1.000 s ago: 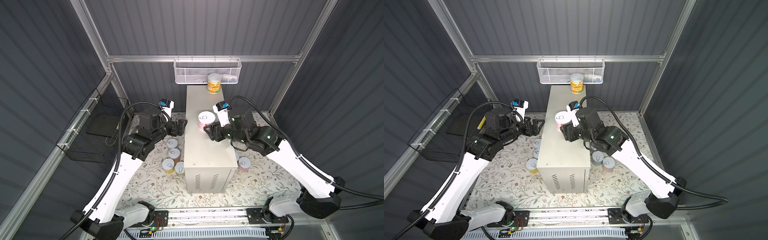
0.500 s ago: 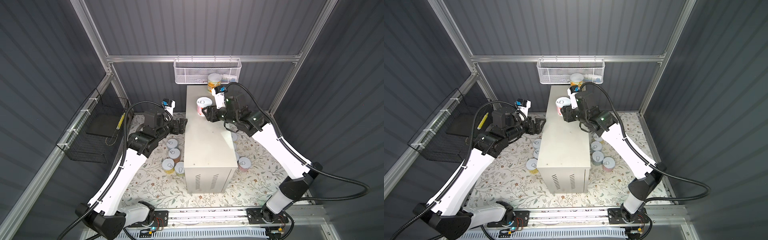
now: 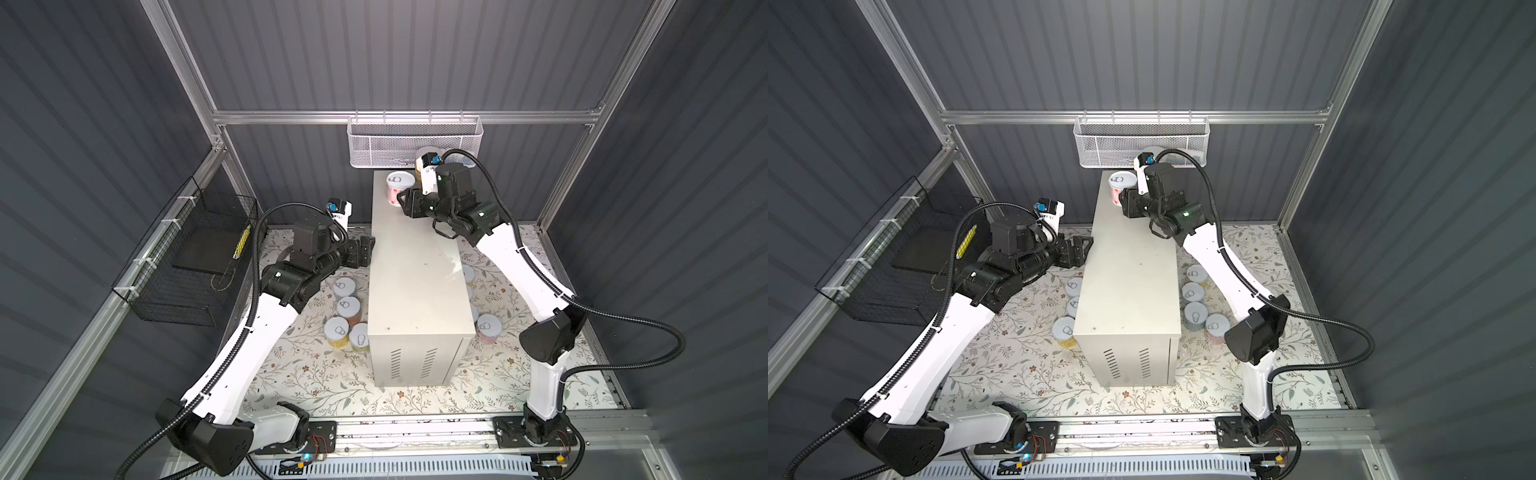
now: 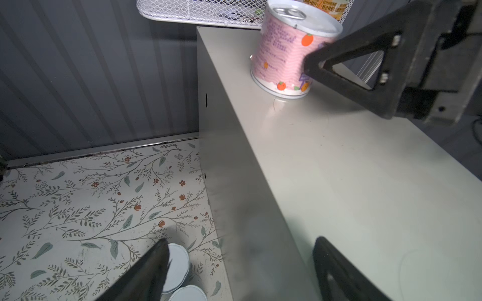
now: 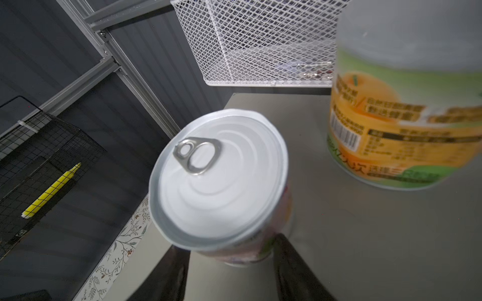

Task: Place and organize the canned foods onto the counter
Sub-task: 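Slide the pink can with the right gripper beside the orange can and release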

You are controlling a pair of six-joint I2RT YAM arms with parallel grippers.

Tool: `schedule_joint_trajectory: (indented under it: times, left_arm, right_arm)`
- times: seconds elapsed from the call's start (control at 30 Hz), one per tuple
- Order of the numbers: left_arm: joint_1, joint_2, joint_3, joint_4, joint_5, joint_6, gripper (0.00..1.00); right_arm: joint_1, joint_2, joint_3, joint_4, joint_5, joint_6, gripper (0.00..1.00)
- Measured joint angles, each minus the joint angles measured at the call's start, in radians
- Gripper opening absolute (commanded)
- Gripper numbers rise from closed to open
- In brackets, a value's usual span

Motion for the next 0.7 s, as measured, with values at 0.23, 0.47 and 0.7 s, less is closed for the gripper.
schedule_joint_trajectory:
  times: [0.23,0.47,0.7]
  left_arm:
    - [0.009,0.005,-0.002,0.010,0.003,0.000,0.87]
    - [0.016,0.025,-0.002,0.039,0.015,-0.001,0.87]
    - [0.017,0.042,0.004,0.058,0.014,-0.001,0.88]
  right_arm:
    - [-0.015,0.104,0.117,0.014,-0.001,0.027,0.52]
    - [-0.030,0.167,0.194,0.045,-0.001,0.069,0.53]
    - [-0.051,0.195,0.236,0.057,-0.060,0.101,0.53]
